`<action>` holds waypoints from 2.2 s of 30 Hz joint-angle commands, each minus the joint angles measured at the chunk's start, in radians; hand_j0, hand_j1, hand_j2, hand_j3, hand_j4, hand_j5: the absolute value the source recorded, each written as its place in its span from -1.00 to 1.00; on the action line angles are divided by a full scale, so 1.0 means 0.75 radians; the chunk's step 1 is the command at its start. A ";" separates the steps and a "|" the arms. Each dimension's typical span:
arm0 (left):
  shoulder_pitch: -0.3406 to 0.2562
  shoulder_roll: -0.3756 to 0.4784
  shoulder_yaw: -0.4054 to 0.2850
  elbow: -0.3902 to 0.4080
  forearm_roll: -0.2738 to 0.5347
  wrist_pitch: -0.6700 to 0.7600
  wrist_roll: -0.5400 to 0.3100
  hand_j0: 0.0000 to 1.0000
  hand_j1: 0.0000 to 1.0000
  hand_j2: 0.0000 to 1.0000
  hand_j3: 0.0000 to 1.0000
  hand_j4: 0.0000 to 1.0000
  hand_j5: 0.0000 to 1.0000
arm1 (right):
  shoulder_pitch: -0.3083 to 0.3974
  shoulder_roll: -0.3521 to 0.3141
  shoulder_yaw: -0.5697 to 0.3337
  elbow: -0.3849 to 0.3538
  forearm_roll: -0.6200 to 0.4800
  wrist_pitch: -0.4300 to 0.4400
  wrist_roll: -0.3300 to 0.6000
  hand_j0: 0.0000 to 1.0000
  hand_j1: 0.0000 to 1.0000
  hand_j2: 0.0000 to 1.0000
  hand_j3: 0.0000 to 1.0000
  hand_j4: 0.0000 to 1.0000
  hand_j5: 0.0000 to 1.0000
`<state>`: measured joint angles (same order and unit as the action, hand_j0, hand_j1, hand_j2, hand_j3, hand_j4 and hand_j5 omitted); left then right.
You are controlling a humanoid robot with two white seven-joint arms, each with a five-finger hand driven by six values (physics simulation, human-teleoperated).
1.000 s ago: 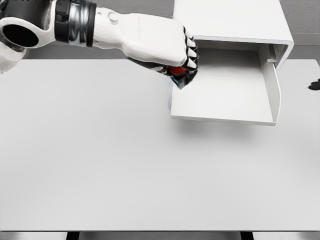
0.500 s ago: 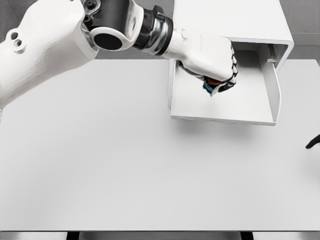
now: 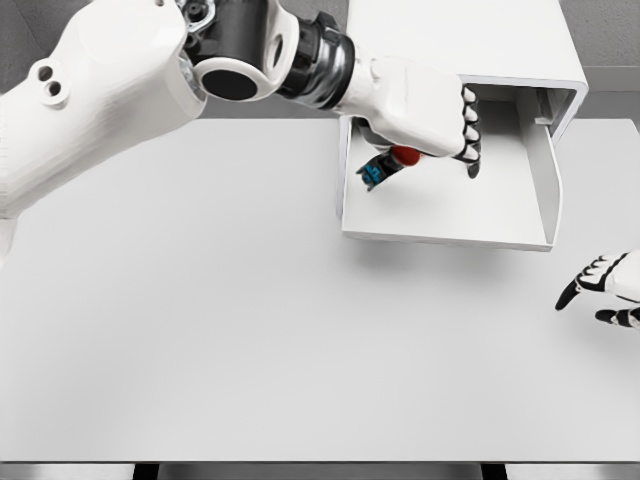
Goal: Slide open multi-storey tabletop storage cabinets and put open load switch and slide close multi-storey tabletop storage cabinets
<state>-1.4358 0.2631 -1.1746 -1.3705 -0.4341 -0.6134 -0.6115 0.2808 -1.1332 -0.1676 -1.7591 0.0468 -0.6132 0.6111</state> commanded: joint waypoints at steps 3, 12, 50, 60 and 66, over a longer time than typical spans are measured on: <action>0.000 -0.042 -0.054 0.001 -0.025 0.003 0.001 0.91 0.91 0.91 0.91 0.91 0.91 | -0.049 -0.007 0.084 0.000 -0.007 0.003 0.000 0.27 0.27 0.27 0.27 0.27 0.27; -0.025 -0.056 -0.052 -0.005 -0.014 0.003 0.001 1.00 1.00 1.00 1.00 1.00 1.00 | -0.100 -0.005 0.084 -0.003 -0.011 0.003 0.000 0.30 0.30 0.30 0.30 0.30 0.30; 0.323 0.991 0.198 -0.408 0.491 0.003 0.144 1.00 1.00 1.00 1.00 1.00 1.00 | -0.325 0.034 0.271 0.051 -0.026 0.003 0.000 0.42 0.42 0.42 0.42 0.42 0.42; 0.323 0.975 0.196 -0.408 0.487 0.003 0.146 1.00 1.00 1.00 1.00 1.00 1.00 | -0.309 0.024 0.269 0.092 -0.013 0.003 0.000 0.44 0.44 0.44 0.44 0.44 0.44; 0.325 0.973 0.196 -0.406 0.485 0.003 0.146 1.00 1.00 1.00 1.00 1.00 1.00 | -0.290 0.024 0.271 0.002 -0.009 0.003 0.000 0.44 0.44 0.44 0.44 0.44 0.44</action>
<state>-1.1919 0.9922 -1.0284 -1.6760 -0.0750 -0.6133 -0.5021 0.0568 -1.1127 0.0348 -1.7355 0.0449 -0.6135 0.6111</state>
